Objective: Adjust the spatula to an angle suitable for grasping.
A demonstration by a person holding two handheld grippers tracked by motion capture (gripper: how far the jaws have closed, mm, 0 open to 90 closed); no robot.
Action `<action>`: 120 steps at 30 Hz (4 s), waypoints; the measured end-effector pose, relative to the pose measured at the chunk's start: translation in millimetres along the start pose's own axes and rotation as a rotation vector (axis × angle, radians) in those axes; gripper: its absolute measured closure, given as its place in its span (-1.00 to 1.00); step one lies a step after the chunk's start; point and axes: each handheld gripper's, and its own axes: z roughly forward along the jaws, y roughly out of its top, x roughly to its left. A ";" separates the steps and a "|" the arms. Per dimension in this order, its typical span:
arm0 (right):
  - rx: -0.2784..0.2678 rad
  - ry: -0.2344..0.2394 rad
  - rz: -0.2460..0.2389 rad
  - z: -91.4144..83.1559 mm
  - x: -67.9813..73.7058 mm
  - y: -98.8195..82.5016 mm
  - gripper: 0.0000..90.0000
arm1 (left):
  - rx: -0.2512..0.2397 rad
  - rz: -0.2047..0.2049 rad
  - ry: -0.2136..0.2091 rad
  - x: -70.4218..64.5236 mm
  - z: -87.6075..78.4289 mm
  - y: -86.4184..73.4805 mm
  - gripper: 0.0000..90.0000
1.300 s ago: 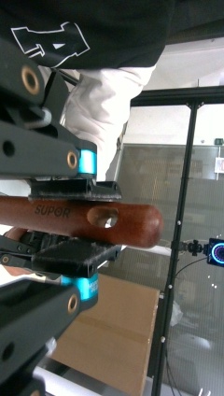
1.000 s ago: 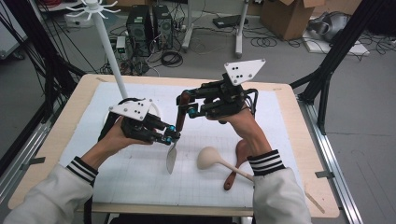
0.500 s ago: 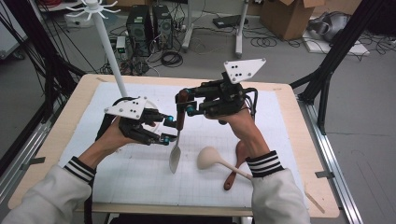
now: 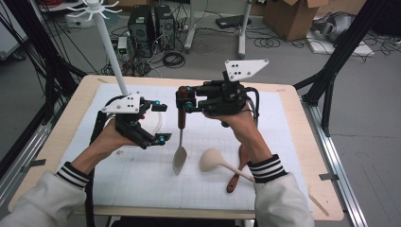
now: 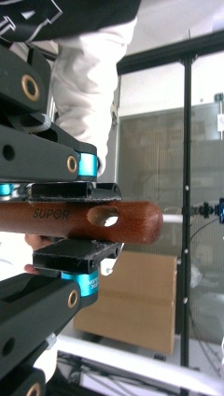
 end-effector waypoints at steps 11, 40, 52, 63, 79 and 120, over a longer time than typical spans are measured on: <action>-0.016 -0.191 0.074 -1.7 0.1 -0.6 0.62 | -0.007 -0.012 0.080 -5.3 -10.4 8.4 -0.96; -0.044 -0.483 0.098 13.8 6.4 2.6 0.62 | -0.055 -0.069 0.231 -20.3 3.6 47.5 -0.96; -0.023 -0.599 0.087 28.3 13.6 4.5 0.62 | -0.076 -0.111 0.328 -18.3 8.6 51.4 -0.91; -0.038 -0.641 0.071 36.6 17.4 6.2 0.62 | -0.111 -0.090 0.339 -21.2 6.7 53.7 -0.35; -0.043 -0.663 0.063 42.7 18.4 4.9 0.62 | -0.120 -0.083 0.376 -25.3 9.2 56.7 0.17; -0.085 -0.685 0.058 48.8 18.8 1.8 0.60 | -0.123 -0.063 0.403 -26.0 8.9 61.3 0.63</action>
